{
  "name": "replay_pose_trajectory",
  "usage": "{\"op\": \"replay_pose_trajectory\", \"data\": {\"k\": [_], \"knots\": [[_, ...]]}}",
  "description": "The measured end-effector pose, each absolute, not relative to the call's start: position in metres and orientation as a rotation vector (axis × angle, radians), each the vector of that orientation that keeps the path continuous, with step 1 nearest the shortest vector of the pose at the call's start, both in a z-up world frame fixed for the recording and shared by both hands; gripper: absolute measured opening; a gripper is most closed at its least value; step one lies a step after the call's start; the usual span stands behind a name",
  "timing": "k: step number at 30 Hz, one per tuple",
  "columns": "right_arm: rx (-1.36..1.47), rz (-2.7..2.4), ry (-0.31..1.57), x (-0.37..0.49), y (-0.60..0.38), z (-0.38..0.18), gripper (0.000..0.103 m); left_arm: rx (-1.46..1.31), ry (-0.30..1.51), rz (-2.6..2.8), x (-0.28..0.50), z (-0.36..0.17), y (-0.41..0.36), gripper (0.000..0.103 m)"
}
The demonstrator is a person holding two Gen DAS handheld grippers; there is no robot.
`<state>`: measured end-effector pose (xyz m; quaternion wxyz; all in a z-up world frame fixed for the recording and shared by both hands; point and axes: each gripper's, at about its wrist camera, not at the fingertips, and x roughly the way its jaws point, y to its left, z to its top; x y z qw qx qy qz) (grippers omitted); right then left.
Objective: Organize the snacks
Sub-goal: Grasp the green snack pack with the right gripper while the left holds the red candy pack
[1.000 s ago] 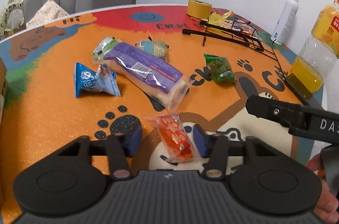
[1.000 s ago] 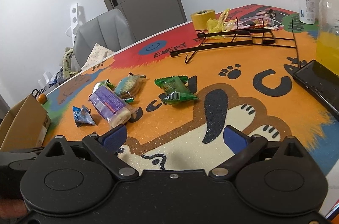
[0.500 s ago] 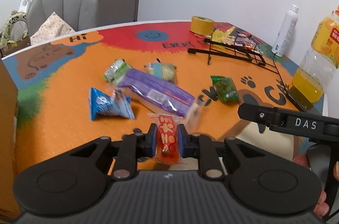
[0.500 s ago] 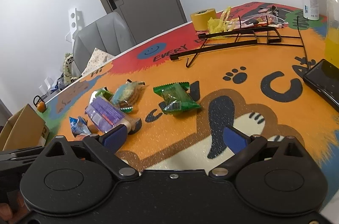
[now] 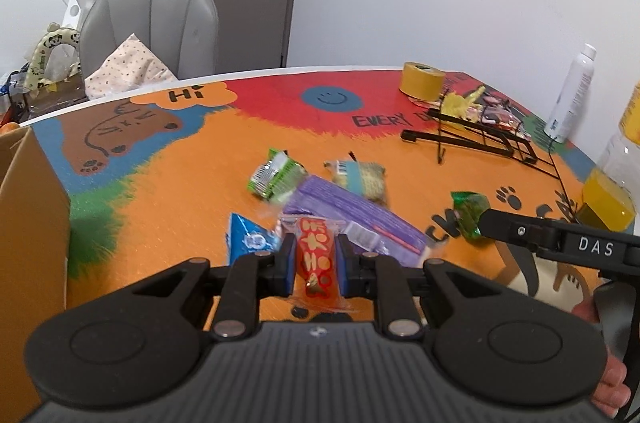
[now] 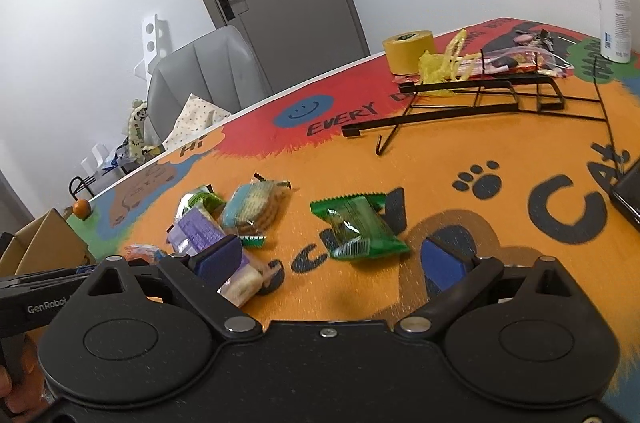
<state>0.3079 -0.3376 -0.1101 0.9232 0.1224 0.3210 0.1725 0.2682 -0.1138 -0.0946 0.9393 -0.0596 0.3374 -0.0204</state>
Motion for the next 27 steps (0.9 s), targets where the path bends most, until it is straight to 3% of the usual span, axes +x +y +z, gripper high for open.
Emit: {"op": "replay_pose_trajectory", "data": {"k": [13, 15, 17, 18, 19, 27], "knots": [[0.215, 0.301, 0.687, 0.339, -0.331, -0.12, 0.094, -0.149, 0.693, -0.032, 0.287, -0.103, -0.1, 0.019], [0.195, 0.296, 0.706, 0.342, -0.328, -0.124, 0.084, -0.151, 0.694, -0.035, 0.288, -0.103, -0.099, 0.019], [0.171, 0.285, 0.728, 0.344, -0.324, -0.127, 0.054, -0.155, 0.696, -0.036, 0.289, -0.102, -0.098, 0.019], [0.149, 0.269, 0.721, 0.342, -0.321, -0.127, 0.048, -0.154, 0.695, -0.036, 0.288, -0.101, -0.098, 0.019], [0.13, 0.26, 0.721, 0.34, -0.319, -0.127, 0.035, -0.151, 0.694, -0.035, 0.287, -0.101, -0.098, 0.019], [0.19, 0.302, 0.714, 0.32, -0.322, -0.12, 0.029, -0.162, 0.687, -0.044, 0.275, -0.095, -0.098, 0.018]]}}
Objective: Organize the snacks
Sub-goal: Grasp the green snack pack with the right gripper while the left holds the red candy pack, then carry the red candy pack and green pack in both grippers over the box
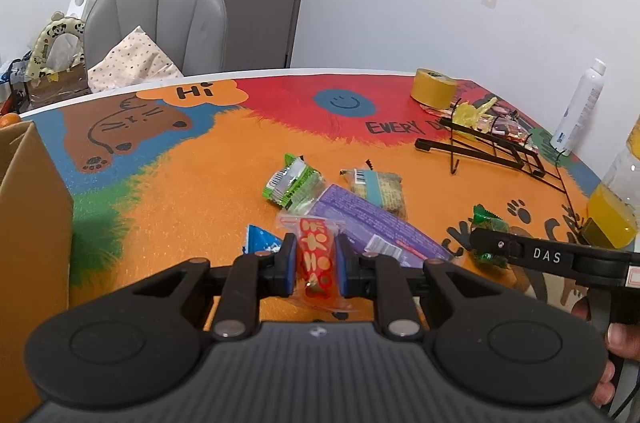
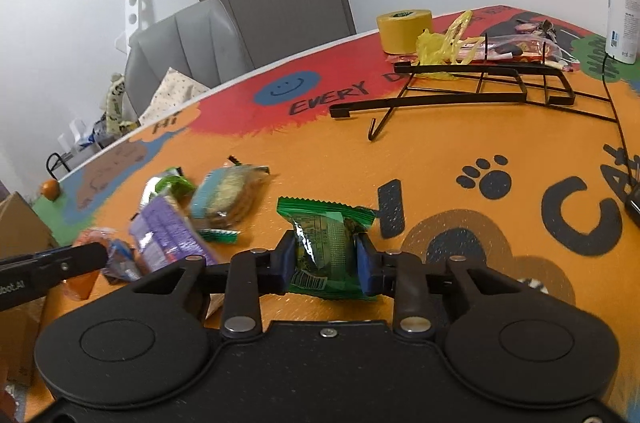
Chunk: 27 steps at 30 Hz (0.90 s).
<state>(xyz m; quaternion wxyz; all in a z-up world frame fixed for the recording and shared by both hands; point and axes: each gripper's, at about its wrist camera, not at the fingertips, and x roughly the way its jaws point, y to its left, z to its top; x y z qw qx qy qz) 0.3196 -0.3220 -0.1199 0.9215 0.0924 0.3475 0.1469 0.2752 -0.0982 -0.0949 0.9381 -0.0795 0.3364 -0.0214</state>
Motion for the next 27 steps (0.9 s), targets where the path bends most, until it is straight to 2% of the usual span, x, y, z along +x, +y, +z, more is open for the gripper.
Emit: {"op": "replay_pose_trajectory", "data": {"k": [27], "knots": [[0.222, 0.394, 0.585, 0.26, -0.294, -0.058, 0.028, -0.179, 0.557, -0.021, 0.205, -0.036, -0.067, 0.018]]}}
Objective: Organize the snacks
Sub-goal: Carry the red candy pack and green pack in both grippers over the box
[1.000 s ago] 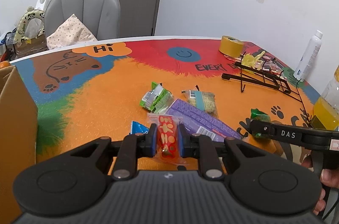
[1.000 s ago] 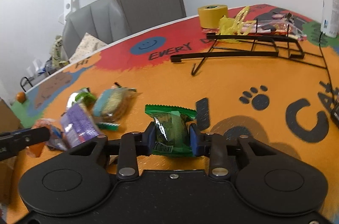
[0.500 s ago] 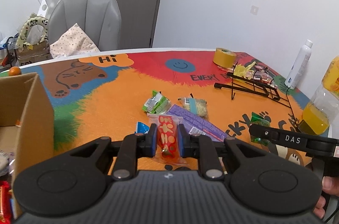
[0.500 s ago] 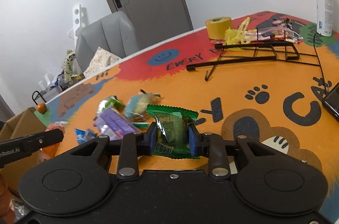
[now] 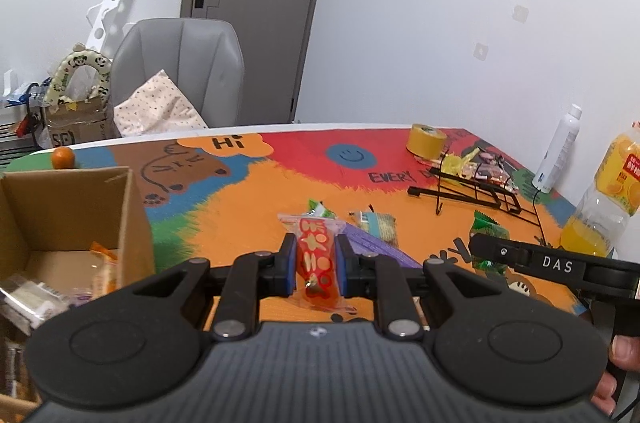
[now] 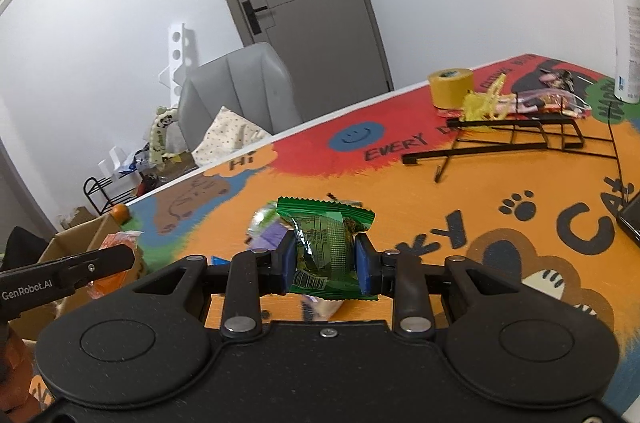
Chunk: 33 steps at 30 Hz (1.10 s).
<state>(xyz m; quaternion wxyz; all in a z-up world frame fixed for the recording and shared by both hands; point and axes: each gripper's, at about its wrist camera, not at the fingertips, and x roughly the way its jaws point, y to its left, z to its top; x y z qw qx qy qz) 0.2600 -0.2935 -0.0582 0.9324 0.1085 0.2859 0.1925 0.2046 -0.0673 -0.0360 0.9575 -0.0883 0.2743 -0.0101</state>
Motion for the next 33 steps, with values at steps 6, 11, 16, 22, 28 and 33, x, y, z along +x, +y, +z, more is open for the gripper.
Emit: {"op": "replay_pose_trajectory", "data": {"k": [6, 11, 16, 22, 28, 33], "knots": [[0.205, 0.428, 0.569, 0.251, -0.278, -0.046, 0.028, -0.186, 0.537, -0.003, 0.193, -0.026, -0.055, 0.018], [0.203, 0.465, 0.561, 0.247, -0.265, -0.04, 0.028, -0.194, 0.514, 0.013, 0.184, -0.019, -0.041, 0.018], [0.187, 0.49, 0.554, 0.243, -0.25, -0.034, 0.028, -0.202, 0.499, 0.031, 0.177, -0.014, -0.03, 0.018], [0.174, 0.524, 0.543, 0.238, -0.234, -0.026, 0.028, -0.219, 0.481, 0.059, 0.168, -0.007, -0.011, 0.018], [0.161, 0.556, 0.538, 0.234, -0.213, -0.022, 0.028, -0.23, 0.466, 0.091, 0.158, -0.004, 0.007, 0.018], [0.146, 0.581, 0.545, 0.234, -0.191, -0.022, 0.028, -0.258, 0.471, 0.129, 0.153, -0.008, 0.03, 0.018]]}}
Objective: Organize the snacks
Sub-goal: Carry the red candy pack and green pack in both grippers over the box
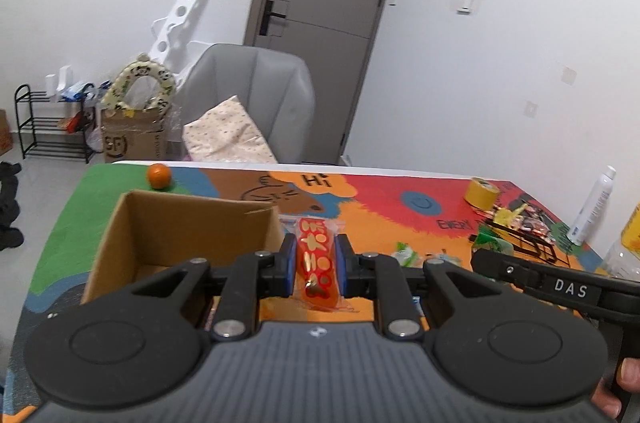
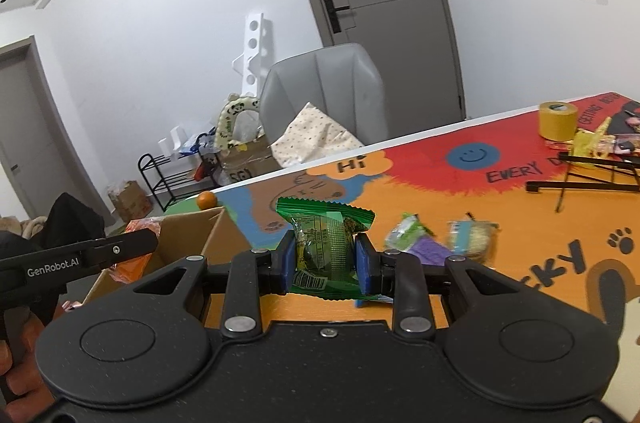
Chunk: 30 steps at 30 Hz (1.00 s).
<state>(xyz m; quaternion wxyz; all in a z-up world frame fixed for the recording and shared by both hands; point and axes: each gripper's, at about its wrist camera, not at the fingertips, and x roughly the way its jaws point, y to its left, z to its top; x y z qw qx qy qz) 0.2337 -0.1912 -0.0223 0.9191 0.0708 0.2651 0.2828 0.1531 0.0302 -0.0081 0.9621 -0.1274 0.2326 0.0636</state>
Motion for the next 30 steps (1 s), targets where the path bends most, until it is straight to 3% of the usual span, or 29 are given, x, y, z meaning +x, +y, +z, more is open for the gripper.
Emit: {"op": "replay_pose_trajectory", "data": {"k": [30], "knots": [[0.015, 0.724, 0.577, 0.235, -0.077, -0.012, 0.028, -0.372, 0.512, 0.235, 0.159, -0.036, 0.124, 0.018]]}}
